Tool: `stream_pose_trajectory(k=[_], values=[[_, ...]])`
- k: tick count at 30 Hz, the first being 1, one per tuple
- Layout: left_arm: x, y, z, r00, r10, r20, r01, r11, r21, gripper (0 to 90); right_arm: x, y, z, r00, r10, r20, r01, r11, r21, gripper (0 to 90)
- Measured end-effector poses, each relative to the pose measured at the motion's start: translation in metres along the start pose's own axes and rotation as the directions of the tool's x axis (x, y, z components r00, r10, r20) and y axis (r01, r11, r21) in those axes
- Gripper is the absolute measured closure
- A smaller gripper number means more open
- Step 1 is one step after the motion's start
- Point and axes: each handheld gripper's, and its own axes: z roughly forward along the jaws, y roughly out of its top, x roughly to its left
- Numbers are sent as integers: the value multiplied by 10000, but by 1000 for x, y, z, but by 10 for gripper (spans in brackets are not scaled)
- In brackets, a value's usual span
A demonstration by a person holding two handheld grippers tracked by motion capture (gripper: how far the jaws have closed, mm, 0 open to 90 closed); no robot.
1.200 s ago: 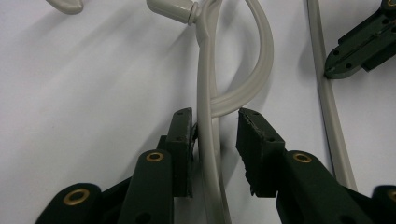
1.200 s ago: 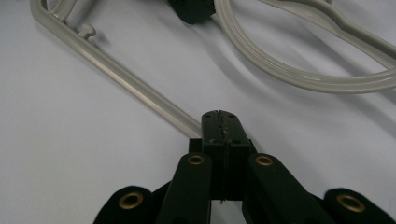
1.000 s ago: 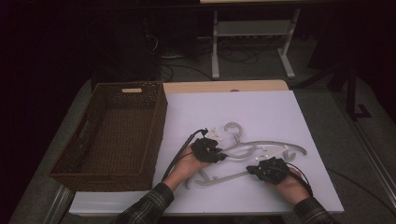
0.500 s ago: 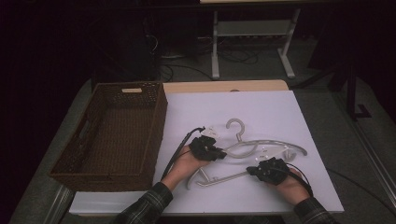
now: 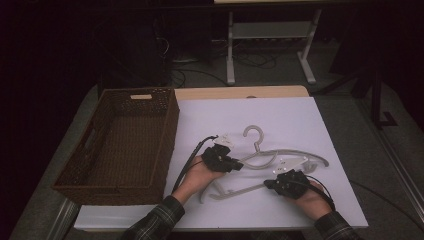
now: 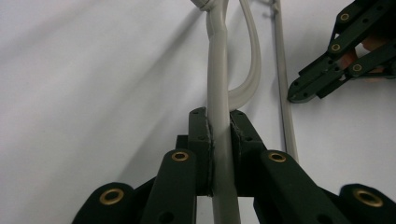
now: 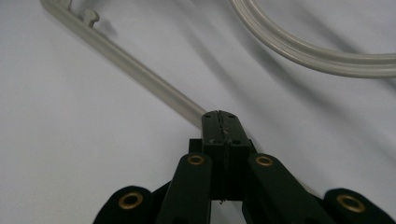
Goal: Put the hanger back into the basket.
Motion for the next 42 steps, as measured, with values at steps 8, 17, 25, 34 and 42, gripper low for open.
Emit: stream_pose_trajectory(k=[8, 17, 25, 34, 42], values=[[-3, 4, -10, 9998, 86, -181, -92, 9993, -349, 824, 2, 1, -13, 9994, -309, -134, 296, 9955, -905, 893], [2, 13, -32, 9949, -266, -974, 213, 9983, -550, 824, 2, 0, -29, 9995, -65, -315, 11, 9861, -1659, 666], [4, 29, -56, 9861, -624, -1538, 502, 9954, -822, 824, -1, -2, -29, 9985, 256, -483, -330, 9869, -1578, 450], [4, 51, -91, 9760, -841, -2008, 650, 9929, -998, 824, -7, -3, -25, 9987, 458, -207, -484, 9877, -1487, 304], [11, 53, -121, 9705, -1050, -2170, 815, 9900, -1147, 824, -12, -4, -23, 9981, 613, -26, -610, 9870, -1490, 273]])
